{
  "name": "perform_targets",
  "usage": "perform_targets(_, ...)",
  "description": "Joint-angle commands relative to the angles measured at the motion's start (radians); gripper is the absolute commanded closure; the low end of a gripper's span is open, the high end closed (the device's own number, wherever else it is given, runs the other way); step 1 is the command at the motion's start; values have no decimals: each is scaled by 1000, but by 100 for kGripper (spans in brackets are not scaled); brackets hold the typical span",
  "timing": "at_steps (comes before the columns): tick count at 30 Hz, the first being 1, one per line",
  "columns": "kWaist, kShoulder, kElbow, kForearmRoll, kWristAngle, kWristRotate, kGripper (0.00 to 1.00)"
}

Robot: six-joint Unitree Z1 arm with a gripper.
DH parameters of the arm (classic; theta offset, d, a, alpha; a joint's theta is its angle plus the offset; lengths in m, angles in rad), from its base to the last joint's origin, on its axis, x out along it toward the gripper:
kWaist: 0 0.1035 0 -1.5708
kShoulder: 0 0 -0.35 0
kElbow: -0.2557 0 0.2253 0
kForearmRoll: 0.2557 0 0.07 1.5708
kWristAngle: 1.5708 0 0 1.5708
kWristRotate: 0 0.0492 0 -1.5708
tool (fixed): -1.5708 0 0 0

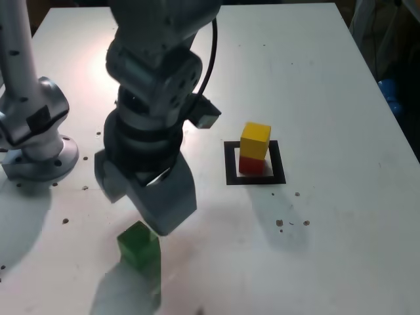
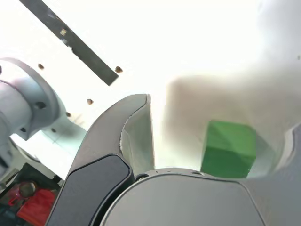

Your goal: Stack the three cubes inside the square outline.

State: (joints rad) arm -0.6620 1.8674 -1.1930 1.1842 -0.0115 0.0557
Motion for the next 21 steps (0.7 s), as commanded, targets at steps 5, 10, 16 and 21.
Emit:
perform_targets(5, -25, 30, -4, -17, -22, -8, 9)
perform_targets(10, -38, 43, -12, -27, -28, -13, 12)
perform_targets(16, -45, 63, -20, -42, -38, -14, 21)
perform_targets(21, -57, 80, -37, -44, -45, -18, 34)
